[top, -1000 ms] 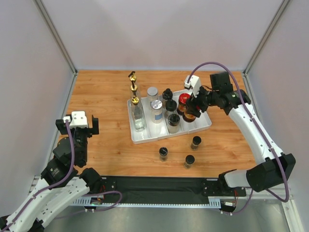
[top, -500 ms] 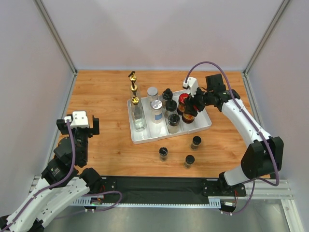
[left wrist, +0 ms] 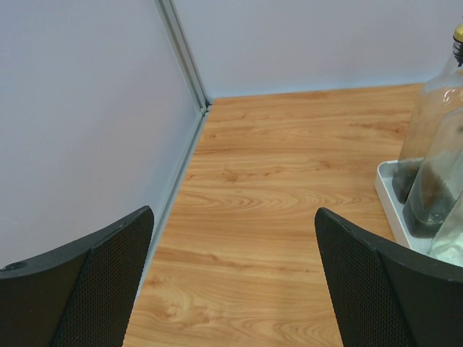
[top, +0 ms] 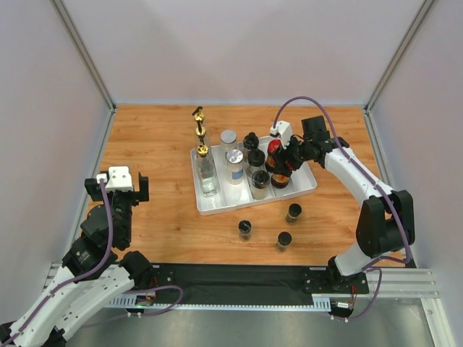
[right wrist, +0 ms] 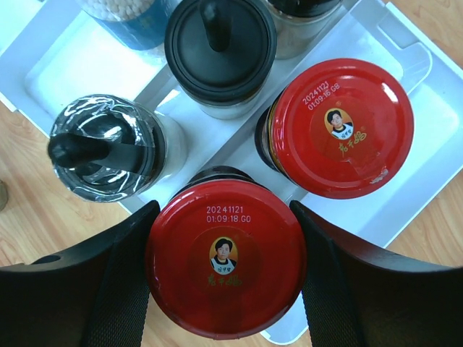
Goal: Organize the condiment bottles
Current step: Place the bottle in the storage box.
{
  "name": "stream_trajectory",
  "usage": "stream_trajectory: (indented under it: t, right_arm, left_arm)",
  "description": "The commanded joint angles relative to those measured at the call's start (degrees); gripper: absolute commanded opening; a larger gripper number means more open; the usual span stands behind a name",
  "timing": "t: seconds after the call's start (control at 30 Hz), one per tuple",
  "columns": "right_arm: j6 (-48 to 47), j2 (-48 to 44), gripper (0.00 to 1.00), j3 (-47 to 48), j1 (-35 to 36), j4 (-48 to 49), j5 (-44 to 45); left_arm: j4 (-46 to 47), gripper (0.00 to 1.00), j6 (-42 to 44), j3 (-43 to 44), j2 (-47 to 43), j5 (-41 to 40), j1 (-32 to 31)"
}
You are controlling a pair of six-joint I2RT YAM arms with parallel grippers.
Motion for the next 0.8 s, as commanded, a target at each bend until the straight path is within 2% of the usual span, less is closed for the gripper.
stream_trajectory:
  t: [0.0, 0.2, 0.5, 0.77]
  right_arm:
    - [-0.7, 0.1, 0.08, 0.1, -0.2, 6.7, -0.3]
    - [-1.6, 1.4, 0.14, -0.5, -0.2, 6.7, 1.0]
    - [-2.8, 2.4, 0.32, -1.3, -0.2, 5.2, 1.2]
    - [-3.1, 0.6, 0.56, -2.5, -0.2, 5.2, 1.7]
  left_arm:
    - [1.6, 1.00, 0.9, -0.1, 0.2, 0.5, 0.3]
    - [1.6, 1.00, 0.9, -0.1, 0.1, 0.6, 0.4]
    - [1.5, 1.00, 0.8, 0.0, -0.1, 0.7, 0.4]
    - [1.5, 1.00, 0.9, 0.0, -0.2, 0.9, 0.4]
